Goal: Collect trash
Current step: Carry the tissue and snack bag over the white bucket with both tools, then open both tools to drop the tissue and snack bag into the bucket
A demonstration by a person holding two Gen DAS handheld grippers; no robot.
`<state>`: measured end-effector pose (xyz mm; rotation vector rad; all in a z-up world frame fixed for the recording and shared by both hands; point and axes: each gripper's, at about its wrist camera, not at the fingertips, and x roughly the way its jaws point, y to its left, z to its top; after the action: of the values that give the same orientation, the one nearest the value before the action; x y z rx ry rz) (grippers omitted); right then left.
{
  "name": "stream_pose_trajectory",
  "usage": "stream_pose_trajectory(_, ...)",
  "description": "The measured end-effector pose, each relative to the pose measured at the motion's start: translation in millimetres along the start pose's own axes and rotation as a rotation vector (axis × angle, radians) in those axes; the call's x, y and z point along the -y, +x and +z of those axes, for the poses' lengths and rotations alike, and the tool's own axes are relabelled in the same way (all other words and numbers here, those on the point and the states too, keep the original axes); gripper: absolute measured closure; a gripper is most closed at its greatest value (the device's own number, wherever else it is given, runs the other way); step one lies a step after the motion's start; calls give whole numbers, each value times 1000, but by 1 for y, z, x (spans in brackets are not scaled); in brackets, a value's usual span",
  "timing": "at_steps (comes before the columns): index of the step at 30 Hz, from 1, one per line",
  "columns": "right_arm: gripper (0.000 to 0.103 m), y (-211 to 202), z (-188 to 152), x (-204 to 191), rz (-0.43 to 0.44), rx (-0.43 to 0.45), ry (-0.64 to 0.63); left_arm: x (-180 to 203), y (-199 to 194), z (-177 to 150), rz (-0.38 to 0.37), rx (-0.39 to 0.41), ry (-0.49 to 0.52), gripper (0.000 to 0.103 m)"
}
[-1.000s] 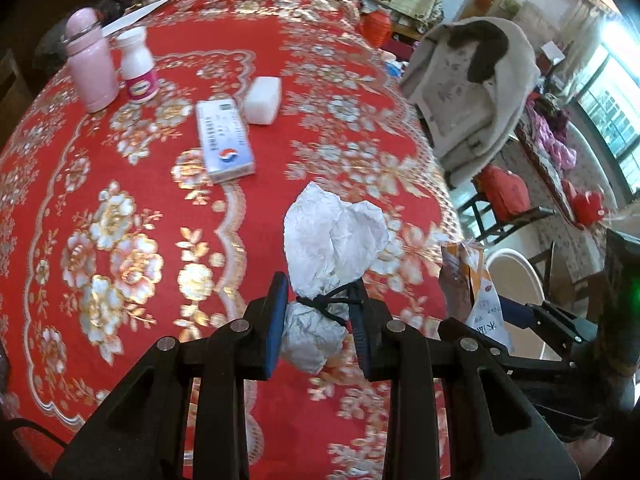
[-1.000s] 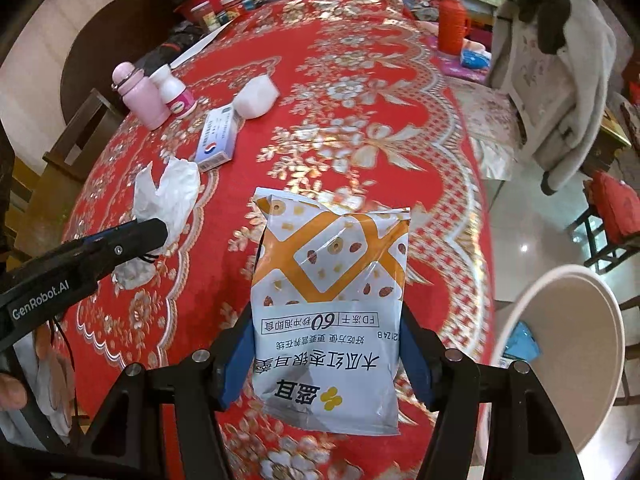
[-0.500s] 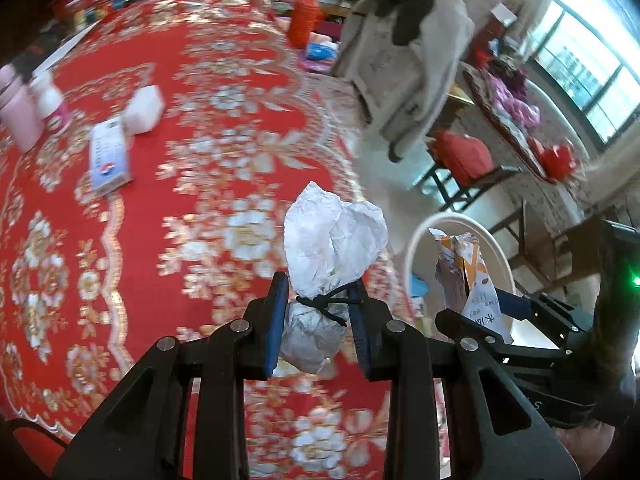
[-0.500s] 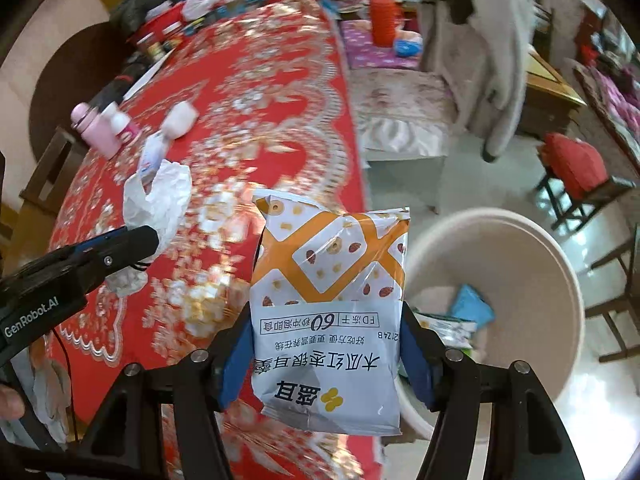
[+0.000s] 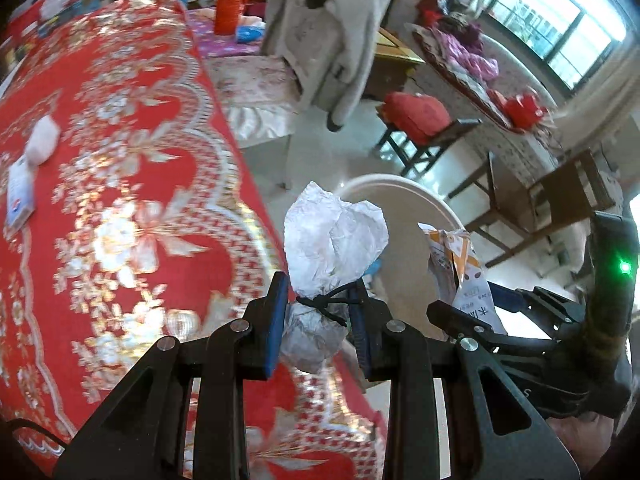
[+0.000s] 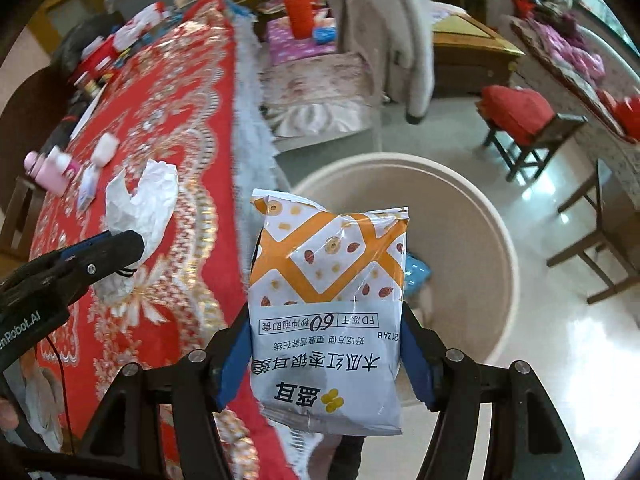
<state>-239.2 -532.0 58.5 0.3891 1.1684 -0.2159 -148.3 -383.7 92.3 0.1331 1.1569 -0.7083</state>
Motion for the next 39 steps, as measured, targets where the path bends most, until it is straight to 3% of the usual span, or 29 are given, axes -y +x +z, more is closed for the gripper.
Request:
stream_pose_trajectory(15,38,4,-8,52,-24,-22,77,39,45,0,-25,-77,25,76)
stream_pose_trajectory(39,30,20,-7,79,-23,-55,119,45,75,-3,-43,-119,-35,74)
